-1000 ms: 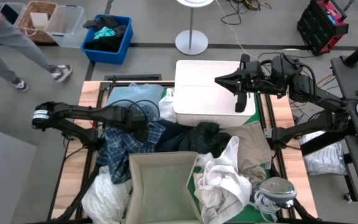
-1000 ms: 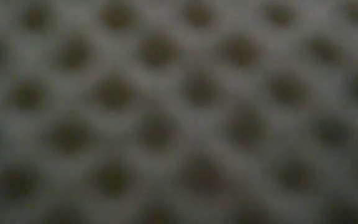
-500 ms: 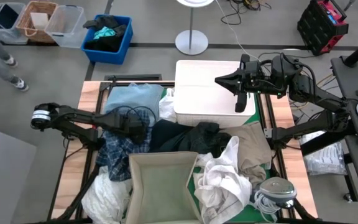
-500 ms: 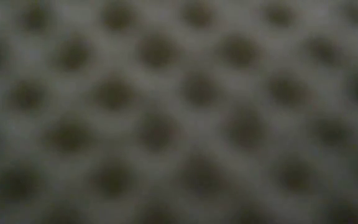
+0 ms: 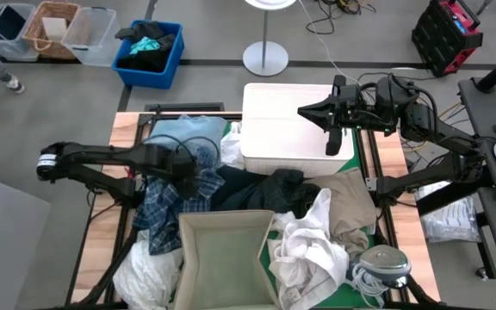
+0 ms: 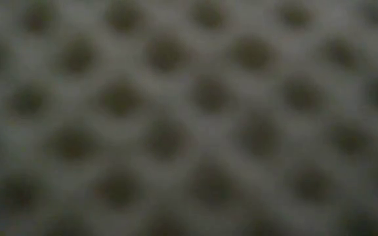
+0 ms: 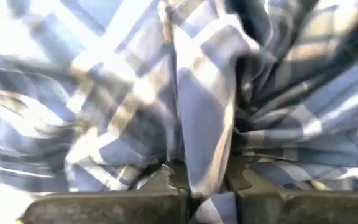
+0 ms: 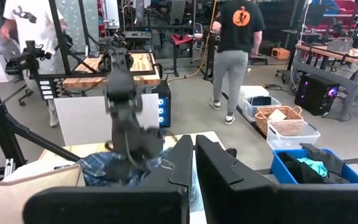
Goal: Sort clothes
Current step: Put the blue polo shirt into the gray laundry organizer
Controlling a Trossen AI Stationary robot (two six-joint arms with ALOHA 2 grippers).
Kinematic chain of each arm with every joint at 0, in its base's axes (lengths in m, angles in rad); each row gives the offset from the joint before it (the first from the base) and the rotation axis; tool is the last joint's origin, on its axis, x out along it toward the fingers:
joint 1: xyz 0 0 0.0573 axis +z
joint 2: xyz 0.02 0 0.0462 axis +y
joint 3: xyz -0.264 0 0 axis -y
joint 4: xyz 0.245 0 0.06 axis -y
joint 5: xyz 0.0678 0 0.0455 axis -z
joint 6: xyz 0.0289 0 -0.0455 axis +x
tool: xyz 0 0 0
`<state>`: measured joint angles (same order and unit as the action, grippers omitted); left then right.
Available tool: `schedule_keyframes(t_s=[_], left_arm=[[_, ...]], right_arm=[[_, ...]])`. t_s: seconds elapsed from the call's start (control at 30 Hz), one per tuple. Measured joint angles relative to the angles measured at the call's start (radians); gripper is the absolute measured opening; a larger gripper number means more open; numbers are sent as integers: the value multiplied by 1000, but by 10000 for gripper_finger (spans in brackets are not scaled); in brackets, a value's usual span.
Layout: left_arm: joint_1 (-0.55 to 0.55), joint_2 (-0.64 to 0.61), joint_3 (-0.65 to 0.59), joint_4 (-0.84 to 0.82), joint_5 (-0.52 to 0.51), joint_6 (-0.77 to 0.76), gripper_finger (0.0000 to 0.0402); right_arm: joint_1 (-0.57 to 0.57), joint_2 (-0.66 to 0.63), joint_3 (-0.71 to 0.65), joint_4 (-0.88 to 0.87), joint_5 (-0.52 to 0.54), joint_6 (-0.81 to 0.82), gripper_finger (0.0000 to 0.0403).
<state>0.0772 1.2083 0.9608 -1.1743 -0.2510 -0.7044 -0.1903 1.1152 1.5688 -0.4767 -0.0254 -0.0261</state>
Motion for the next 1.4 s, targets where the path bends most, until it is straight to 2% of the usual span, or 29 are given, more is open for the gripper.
schedule_keyframes(t_s=[0.1, 0.27, 0.6, 0.8, 1.03, 1.27, 1.4], left_arm=[[0, -13, 151, -117, -40, 34, 7], [0, -32, 391, -206, -104, 65, 7], [-2, -35, 828, -191, -267, 185, 6], [-3, 0, 1038, -74, -281, 339, 6], [-5, 64, 1228, 73, -160, 502, 6], [-20, 138, 1387, 97, 36, 533, 6], [-64, 143, 1378, 188, 195, 526, 6]], right_arm=[[0, 0, 0, 0, 0, 0, 13], [0, 0, 0, 1, 1, -3, 13], [0, 0, 0, 2, 1, -12, 13], [0, 0, 0, 3, 2, -11, 13], [0, 0, 0, 15, 2, -11, 13], [0, 0, 0, 10, 5, -1, 13], [0, -1, 0, 1, 95, 31, 13]])
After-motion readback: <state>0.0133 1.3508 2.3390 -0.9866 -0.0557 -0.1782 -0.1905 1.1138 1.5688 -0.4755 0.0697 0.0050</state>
